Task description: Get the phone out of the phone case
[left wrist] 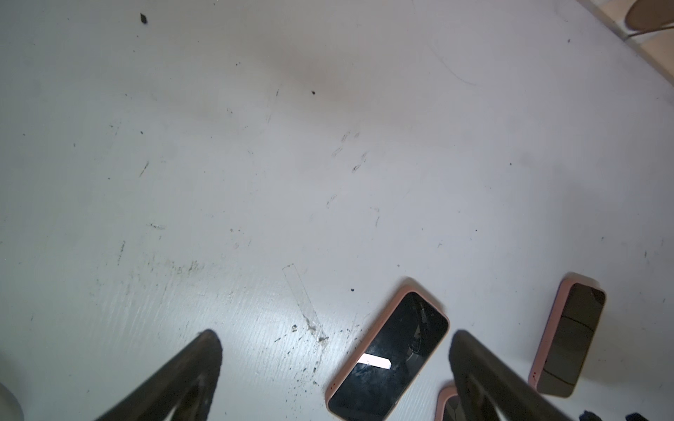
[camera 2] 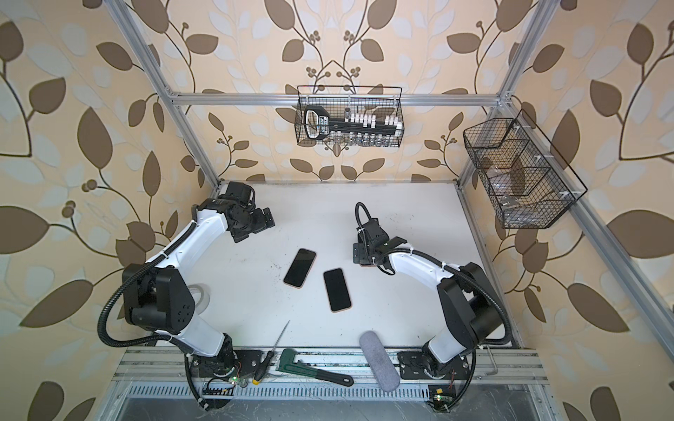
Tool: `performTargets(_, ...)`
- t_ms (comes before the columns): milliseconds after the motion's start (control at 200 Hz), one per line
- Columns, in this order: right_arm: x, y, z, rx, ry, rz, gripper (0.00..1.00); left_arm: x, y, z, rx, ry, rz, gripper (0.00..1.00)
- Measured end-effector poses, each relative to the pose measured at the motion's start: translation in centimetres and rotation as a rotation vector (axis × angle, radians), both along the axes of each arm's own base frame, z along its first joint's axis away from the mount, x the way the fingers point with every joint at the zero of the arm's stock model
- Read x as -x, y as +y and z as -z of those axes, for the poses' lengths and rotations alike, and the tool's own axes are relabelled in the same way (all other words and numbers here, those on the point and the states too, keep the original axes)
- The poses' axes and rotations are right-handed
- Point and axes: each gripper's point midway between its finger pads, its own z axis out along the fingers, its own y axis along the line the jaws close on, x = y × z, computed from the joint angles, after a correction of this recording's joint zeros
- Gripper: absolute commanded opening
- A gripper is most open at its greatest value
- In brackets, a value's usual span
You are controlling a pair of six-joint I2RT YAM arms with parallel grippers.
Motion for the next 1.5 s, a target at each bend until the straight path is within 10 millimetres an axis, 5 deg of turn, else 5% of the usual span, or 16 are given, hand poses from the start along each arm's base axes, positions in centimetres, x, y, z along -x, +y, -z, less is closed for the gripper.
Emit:
performTargets(295, -1.8, 1.0, 1.3, 0.016, 0.043, 0.002, 0.96, 0.7, 0.1, -3.0, 0.008, -0.079, -0.001, 0.99)
performTargets(904, -1.8, -0.6, 5.3, 0.061, 0.149, 0.026, 0.87, 0.9, 0.1, -2.6, 0.009, -0.069, -0.001, 0.99)
performTargets(1499, -3.4, -0.4, 5.3, 0.074, 0.139, 0.005, 0.81, 0.9, 0.1, -2.6, 0.011, -0.073, -0.003, 0.99)
